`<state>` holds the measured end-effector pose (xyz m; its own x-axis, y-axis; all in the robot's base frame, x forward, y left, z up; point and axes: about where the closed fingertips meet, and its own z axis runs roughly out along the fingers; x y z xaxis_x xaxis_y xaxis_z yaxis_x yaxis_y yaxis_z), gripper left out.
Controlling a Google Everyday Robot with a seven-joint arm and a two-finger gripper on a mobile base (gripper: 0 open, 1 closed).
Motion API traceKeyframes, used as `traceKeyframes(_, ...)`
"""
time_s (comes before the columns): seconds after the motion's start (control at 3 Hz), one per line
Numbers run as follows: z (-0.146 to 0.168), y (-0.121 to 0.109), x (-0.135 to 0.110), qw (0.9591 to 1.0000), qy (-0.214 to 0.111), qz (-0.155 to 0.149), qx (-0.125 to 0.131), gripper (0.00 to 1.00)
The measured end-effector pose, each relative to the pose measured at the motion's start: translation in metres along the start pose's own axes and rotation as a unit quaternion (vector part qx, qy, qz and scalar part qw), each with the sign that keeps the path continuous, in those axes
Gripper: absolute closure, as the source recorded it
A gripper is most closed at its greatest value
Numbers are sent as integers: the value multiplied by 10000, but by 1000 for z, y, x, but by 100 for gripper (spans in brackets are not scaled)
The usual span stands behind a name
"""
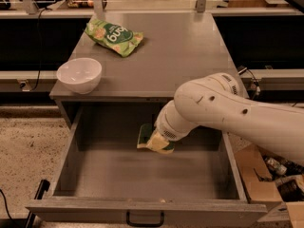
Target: Place sponge into top drawer
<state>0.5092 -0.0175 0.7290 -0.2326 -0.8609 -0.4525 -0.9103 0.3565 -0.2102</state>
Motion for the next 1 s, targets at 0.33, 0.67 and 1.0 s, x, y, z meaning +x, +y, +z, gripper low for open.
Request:
traceKeyframes(0.33,0,0,0,10000,1,1,-2,100)
traceKeyframes(0.67,32,27,19,9996,99,-82,-233,100)
traceKeyframes(1.0,63,55,37,9985,261,-215,-430,82)
